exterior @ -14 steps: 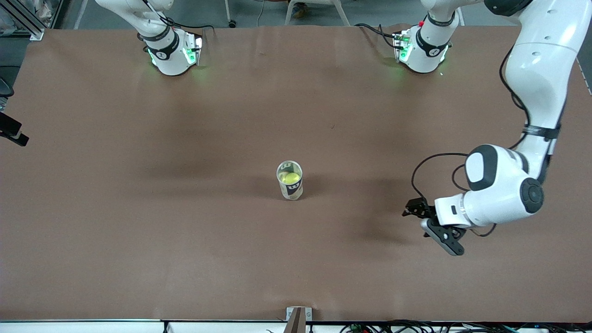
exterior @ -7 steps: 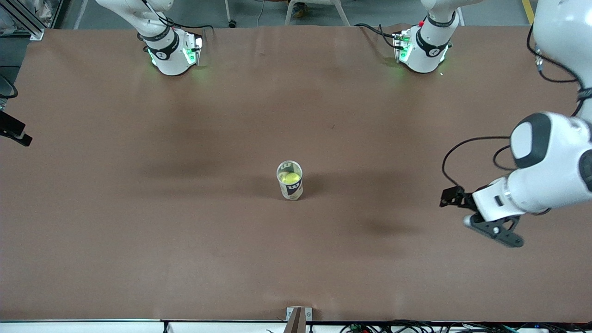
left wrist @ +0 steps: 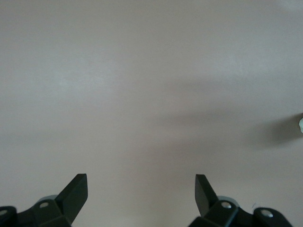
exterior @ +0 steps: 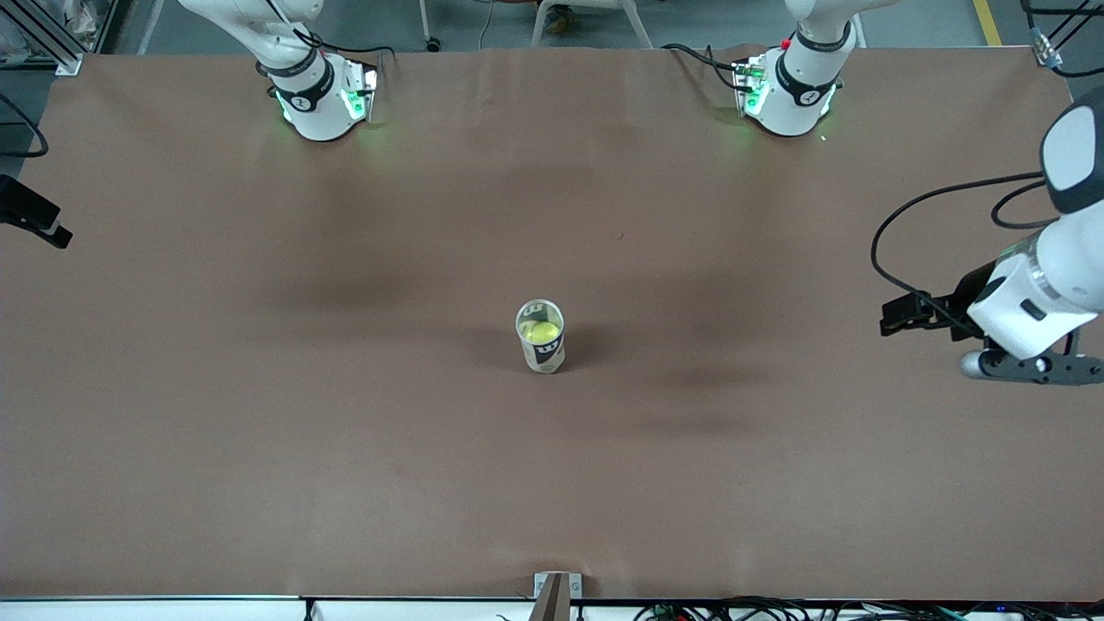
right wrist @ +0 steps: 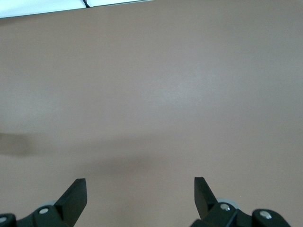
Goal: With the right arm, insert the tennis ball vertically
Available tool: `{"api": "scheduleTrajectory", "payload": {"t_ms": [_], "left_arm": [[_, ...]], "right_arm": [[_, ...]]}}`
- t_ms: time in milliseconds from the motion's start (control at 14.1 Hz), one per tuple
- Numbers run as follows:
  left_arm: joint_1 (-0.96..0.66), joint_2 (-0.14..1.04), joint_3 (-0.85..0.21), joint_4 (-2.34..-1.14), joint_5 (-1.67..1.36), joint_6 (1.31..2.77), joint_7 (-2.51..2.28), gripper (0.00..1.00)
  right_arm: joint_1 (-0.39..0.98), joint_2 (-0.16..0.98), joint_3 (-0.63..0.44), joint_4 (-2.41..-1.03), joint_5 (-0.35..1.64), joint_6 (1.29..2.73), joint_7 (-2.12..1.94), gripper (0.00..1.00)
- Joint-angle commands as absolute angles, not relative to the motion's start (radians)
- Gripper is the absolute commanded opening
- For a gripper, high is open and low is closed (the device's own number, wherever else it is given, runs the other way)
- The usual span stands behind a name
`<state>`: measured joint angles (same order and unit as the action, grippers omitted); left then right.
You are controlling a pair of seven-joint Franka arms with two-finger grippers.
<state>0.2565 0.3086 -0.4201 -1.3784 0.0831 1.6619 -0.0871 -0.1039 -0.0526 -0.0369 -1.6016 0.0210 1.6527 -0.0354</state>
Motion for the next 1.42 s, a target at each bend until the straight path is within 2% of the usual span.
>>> {"api": "scheduleTrajectory", "payload": {"t_ms": [0, 142, 425, 567, 1064, 1347], "left_arm": [[0.198, 0.210, -0.303, -1.413, 0.097, 1.649, -0.074, 1.00], [0.067, 0.140, -0.185, -1.425, 0.087, 1.576, -0.072, 1.00], [0.029, -0.021, -0.157, -1.561, 0.081, 1.537, -0.083, 1.00], [-0.004, -0.064, -0.100, -1.594, 0.066, 1.537, -0.083, 1.00], [-0.096, -0.060, -0.013, -1.601, 0.078, 1.555, -0.071, 1.00], [-0.112, -0.058, -0.005, -1.605, 0.074, 1.580, -0.063, 1.00]], "right_arm": [[-0.127, -0.103, -0.015, -1.675, 0.003, 1.681, -0.021, 1.00], [-0.127, -0.121, -0.014, -1.721, 0.003, 1.721, -0.021, 1.00], [-0.121, -0.129, -0.012, -1.724, 0.002, 1.733, -0.032, 1.00], [-0.121, -0.129, -0.012, -1.721, 0.002, 1.732, -0.032, 1.00], [-0.104, -0.126, -0.011, -1.712, 0.005, 1.732, -0.034, 1.00], [-0.106, -0.126, -0.011, -1.704, 0.005, 1.732, -0.028, 1.00]]}}
